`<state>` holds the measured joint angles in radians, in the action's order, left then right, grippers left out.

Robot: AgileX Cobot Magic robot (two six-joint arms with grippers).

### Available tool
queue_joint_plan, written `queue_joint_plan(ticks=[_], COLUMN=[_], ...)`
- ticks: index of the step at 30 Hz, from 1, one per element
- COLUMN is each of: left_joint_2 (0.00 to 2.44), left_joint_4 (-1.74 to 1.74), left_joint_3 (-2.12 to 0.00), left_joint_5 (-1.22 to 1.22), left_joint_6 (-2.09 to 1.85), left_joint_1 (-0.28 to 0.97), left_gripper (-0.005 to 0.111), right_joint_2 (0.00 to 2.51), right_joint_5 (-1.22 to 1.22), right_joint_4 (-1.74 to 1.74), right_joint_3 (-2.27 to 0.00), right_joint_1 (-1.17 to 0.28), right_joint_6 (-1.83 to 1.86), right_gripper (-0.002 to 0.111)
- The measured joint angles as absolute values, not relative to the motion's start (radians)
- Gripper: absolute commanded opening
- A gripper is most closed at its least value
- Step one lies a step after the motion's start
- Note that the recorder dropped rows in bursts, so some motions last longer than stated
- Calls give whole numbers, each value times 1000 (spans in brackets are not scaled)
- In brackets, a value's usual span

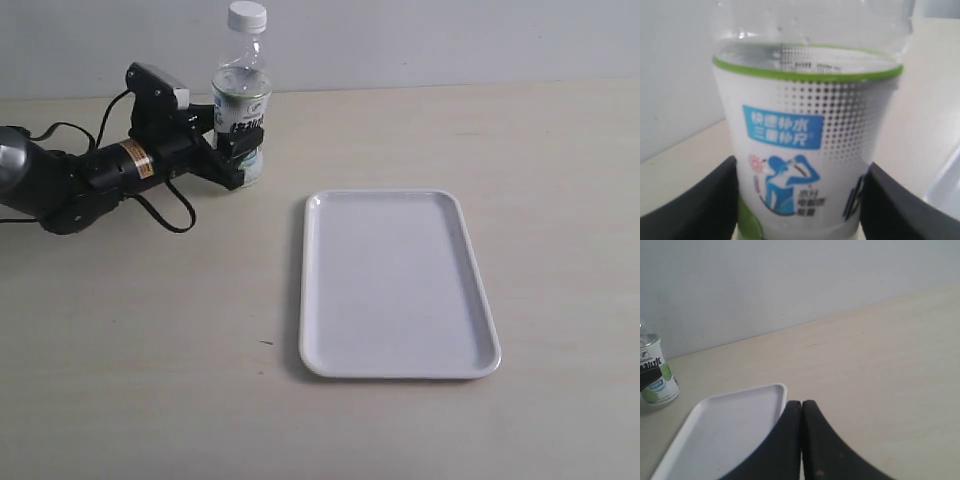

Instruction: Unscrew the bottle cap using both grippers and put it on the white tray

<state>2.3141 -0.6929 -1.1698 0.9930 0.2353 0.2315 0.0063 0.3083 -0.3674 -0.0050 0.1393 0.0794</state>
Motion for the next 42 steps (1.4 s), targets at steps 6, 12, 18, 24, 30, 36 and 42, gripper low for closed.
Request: queue_joint_plan(ticks=[6,12,18,24,30,36,42], left_joint_2=[2173,2087,2086,2086,2086,2086,2086], left_joint_4=[-802,-829,-853,-853,-853,-858,-866], left_joint_3=[-977,-811,-776,-776,-776,-776,-776], left_joint_5=[995,1034,1055,1072,1073,1073,1106], left_joint_6=[170,103,50,35,33,9,0], left_joint_1=[231,231,231,231,231,231,231], left_gripper=[0,0,0,0,0,0,0], right_joint_2=[6,6,6,6,6,6,178], right_joint_5=[308,310,273,-28,-141,-258,-205], right_joint_4=[-367,-309,-304,-427,-484,-486,-450], right_joint_3=[-5,-5,-5,-5,-5,-23,-286], right_joint_1=[139,139,139,139,139,139,139], right_joint_6=[79,199,211,100,63,0,-34], right_gripper=[0,0,0,0,0,0,0])
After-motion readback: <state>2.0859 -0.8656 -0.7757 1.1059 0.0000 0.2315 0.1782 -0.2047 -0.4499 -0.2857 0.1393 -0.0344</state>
